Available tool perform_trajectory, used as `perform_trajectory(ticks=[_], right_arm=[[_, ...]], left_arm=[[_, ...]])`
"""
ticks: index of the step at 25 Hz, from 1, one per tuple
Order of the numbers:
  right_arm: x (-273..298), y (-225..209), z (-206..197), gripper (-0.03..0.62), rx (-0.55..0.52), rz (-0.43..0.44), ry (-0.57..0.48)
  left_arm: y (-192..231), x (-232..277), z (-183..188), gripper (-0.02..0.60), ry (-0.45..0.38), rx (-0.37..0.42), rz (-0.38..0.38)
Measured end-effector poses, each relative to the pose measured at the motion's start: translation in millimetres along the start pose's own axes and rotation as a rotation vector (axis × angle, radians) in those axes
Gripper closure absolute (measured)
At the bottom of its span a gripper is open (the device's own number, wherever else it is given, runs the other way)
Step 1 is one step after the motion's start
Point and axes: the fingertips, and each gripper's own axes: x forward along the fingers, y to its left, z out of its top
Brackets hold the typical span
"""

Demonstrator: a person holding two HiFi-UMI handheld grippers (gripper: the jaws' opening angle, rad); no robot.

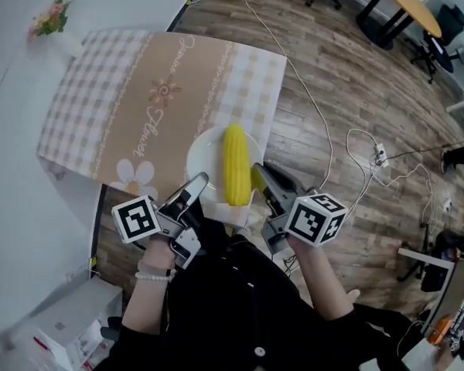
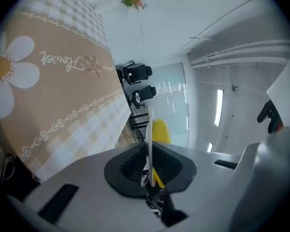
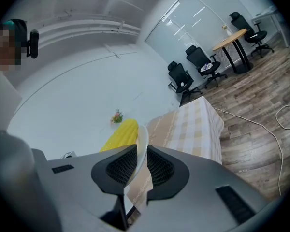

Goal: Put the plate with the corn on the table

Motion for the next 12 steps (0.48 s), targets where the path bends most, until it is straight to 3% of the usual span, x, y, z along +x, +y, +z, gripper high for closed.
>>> perform_trajectory(ticks=[12], right_arm=[[40.1, -25.6, -7.3, 0.503, 0.035, -0.113, 0.004]], left_arm=[[42.4, 24.9, 37.5, 0.554, 0.127, 0.077, 0.08]])
